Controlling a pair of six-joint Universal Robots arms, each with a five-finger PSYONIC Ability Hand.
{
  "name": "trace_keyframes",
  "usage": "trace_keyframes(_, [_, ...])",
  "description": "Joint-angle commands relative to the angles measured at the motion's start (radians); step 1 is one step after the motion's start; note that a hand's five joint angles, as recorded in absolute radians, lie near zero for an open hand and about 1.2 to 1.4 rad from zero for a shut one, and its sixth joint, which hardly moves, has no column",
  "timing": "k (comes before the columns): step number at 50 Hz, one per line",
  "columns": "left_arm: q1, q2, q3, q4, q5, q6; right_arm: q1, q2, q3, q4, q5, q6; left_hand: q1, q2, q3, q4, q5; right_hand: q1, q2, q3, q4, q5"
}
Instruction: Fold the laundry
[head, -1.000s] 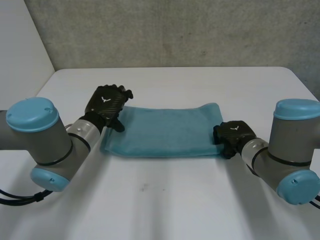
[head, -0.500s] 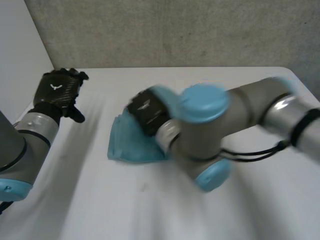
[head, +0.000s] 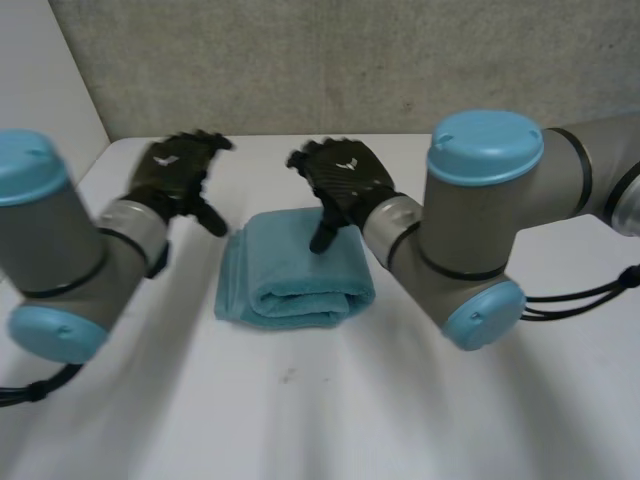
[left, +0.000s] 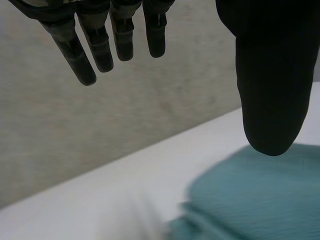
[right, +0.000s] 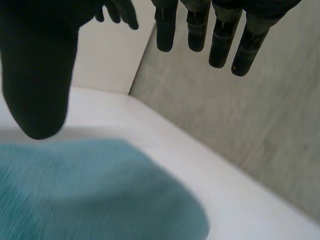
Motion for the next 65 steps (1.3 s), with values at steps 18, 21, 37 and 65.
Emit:
trace_keyframes(18, [-0.040, -0.302, 0.141, -0.193, -0.051, -0.024, -0.105, 0.290, -0.253, 0.270, -0.059, 0.076, 0.041, 0.051, 0.048, 0.049, 0.068, -0.042, -0.058, -0.053, -0.070, -0.061])
trace_keyframes(21, [-0.037, -0.302, 0.137, -0.201, -0.054, 0.043, -0.104, 0.326, -0.296, 0.305, -0.070, 0.076, 0.035, 0.045, 0.042, 0.043, 0.062, -0.042, -0.058, -0.053, -0.070, -0.061])
trace_keyframes(37, [-0.094, -0.055, 0.146, -0.204, -0.054, 0.086, -0.107, 0.104, -0.336, 0.362, -0.039, 0.071, 0.012, 0.022, 0.019, 0.020, 0.039, -0.042, -0.058, -0.053, -0.070, -0.061])
trace_keyframes(65, [0.036, 0.281, 0.072, -0.181, -0.063, -0.038, -0.357, -0.505, 0.319, 0.076, 0.142, -0.101, -0.038, -0.028, -0.031, -0.030, -0.011, -0.042, -0.058, -0.053, -0.070, -0.061])
